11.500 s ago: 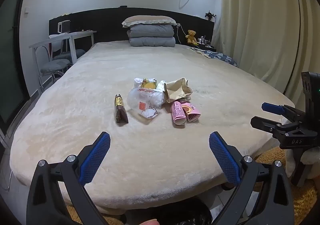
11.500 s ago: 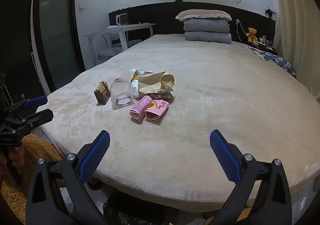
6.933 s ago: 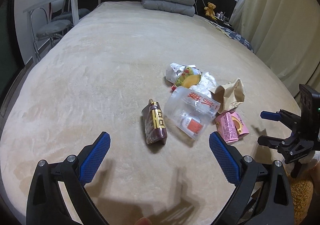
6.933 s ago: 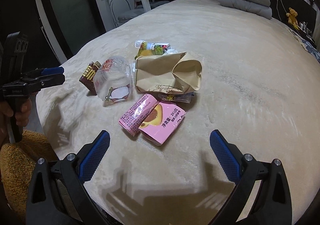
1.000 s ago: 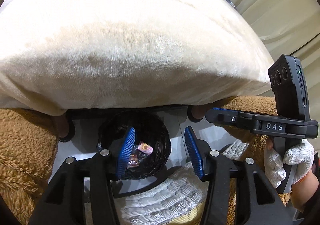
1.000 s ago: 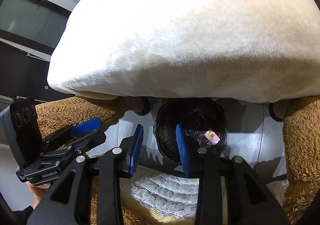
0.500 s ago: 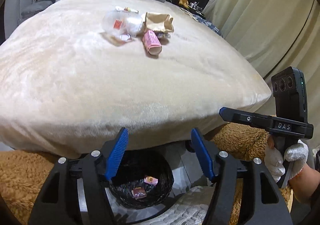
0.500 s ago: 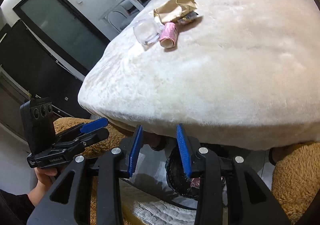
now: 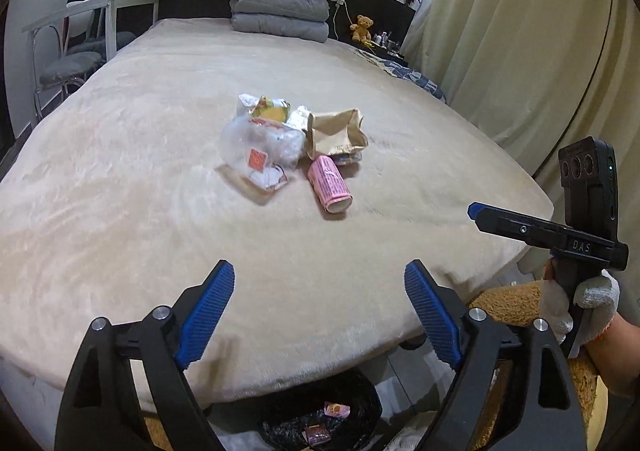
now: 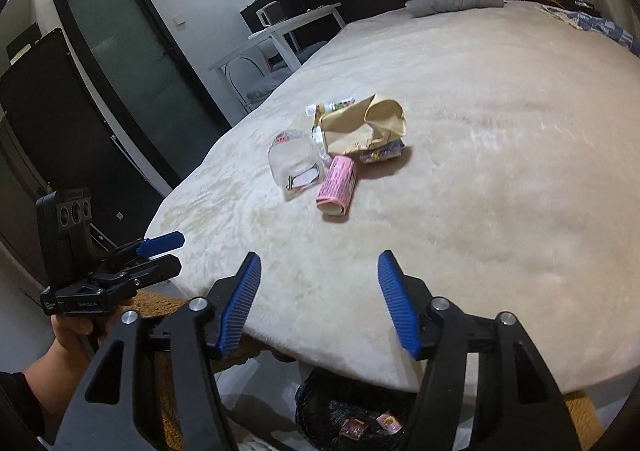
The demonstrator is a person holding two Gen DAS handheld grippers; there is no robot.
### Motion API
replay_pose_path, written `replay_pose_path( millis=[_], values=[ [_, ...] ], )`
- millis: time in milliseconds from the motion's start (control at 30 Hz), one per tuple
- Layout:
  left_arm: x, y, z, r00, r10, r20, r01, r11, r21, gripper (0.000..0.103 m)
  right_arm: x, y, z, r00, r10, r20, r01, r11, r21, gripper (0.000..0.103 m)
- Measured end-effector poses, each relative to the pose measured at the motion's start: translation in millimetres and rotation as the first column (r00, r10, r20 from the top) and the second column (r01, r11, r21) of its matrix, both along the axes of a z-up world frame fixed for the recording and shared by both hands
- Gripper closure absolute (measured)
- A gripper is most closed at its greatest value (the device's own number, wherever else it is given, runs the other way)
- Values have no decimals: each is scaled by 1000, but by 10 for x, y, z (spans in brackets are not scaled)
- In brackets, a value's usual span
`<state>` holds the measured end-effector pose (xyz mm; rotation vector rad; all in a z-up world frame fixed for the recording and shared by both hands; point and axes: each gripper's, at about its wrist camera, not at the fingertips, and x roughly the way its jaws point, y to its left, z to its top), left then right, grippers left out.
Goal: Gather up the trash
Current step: 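Move both open tools back toward the remaining trash on the bed, then grasp the clear plastic cup with the left tool while the right tool grasps the tan paper bag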
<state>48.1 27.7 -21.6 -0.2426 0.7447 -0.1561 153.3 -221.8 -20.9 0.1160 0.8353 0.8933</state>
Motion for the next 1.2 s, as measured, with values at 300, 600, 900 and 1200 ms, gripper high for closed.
replay_pose_path(
  millis=[300, 600, 900, 1200],
  values=[
    [592, 223, 71, 1000, 25, 5, -25, 999, 48, 7, 541, 231, 100, 997, -16, 69, 18, 999, -28, 5],
    [1118, 504, -33, 1000, 2, -17, -1, 998, 63, 7, 1146, 453, 2, 998, 3, 60, 0, 999, -38, 5],
    [1467, 407, -160, 990, -143, 7, 140, 979, 148, 7, 1528, 702, -167, 997, 60, 47, -57, 997, -61, 5],
    [1721, 470, -392, 982, -182, -59, 189, 968, 165, 7, 1698, 892, -296, 991, 119, 54, -114, 990, -84, 5]
  ],
)
